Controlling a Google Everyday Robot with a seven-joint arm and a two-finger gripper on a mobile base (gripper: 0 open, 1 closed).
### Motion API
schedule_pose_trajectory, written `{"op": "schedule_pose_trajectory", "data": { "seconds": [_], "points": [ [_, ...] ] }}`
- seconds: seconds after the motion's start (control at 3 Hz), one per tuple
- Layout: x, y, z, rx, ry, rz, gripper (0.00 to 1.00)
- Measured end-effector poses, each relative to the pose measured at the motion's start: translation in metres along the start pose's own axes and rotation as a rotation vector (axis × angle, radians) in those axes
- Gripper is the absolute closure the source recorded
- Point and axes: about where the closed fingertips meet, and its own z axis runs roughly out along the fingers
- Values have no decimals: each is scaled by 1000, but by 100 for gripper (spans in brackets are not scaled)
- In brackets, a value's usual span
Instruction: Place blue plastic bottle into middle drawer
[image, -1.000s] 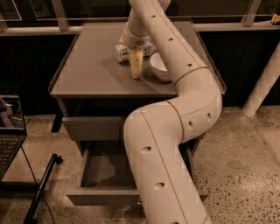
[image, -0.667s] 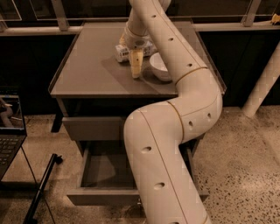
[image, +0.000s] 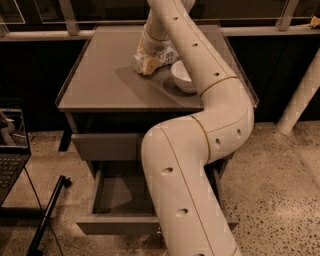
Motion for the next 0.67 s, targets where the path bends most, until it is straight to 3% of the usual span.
{"op": "schedule_pose_trajectory", "data": {
  "seconds": [0.33, 0.67],
  "points": [
    [0, 0, 0, 0, 0, 0, 89],
    [0, 0, 0, 0, 0, 0, 100]
  ]
}}
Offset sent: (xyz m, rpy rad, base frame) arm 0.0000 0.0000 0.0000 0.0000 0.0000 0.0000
